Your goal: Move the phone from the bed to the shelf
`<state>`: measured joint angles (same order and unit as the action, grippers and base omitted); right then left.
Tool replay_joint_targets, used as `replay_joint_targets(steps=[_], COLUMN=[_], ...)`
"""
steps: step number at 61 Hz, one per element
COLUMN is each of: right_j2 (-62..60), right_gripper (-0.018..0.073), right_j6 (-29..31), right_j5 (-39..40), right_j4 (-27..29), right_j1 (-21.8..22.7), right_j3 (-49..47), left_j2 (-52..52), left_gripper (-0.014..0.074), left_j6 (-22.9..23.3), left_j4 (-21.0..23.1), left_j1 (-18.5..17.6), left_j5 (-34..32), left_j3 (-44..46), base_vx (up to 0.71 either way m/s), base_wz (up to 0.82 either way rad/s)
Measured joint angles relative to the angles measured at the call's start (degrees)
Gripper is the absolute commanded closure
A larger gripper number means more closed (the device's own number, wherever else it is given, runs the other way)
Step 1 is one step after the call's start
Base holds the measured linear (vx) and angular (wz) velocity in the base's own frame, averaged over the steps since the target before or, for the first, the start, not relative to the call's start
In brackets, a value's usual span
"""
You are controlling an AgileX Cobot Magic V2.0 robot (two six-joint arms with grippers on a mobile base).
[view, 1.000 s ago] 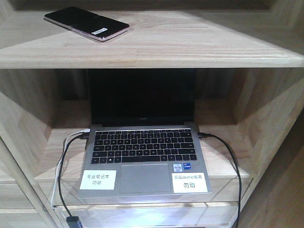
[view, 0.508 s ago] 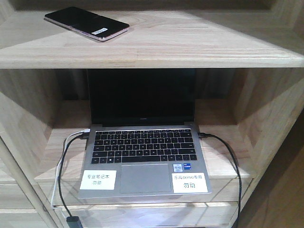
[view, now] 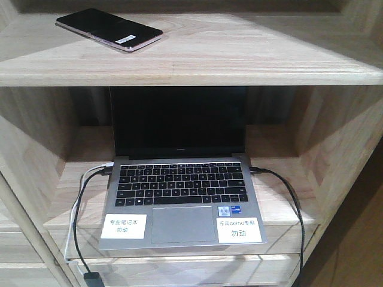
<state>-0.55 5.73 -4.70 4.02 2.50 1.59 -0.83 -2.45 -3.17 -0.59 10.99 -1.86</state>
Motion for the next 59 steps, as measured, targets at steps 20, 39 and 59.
replay_joint_targets(steps=[20,39,59], right_j2=[0.0,0.0,0.0], right_gripper=[0.0563,0.0563,0.0563], right_j6=[-0.1,-0.2,-0.2], right_j5=[0.0,0.0,0.0], right_j4=[-0.1,-0.1,-0.2], right_j1=[0.0,0.0,0.0], right_j3=[0.0,0.0,0.0], left_j2=[0.0,0.0,0.0], left_gripper=[0.0596,0.0596,0.0596], left_j6=[0.0,0.0,0.0], left_j4=[0.0,0.0,0.0], left_j1=[0.0,0.0,0.0], left_j5=[0.0,0.0,0.0], left_j3=[0.0,0.0,0.0], base_vx=[0.0,0.0,0.0], base_wz=[0.0,0.0,0.0])
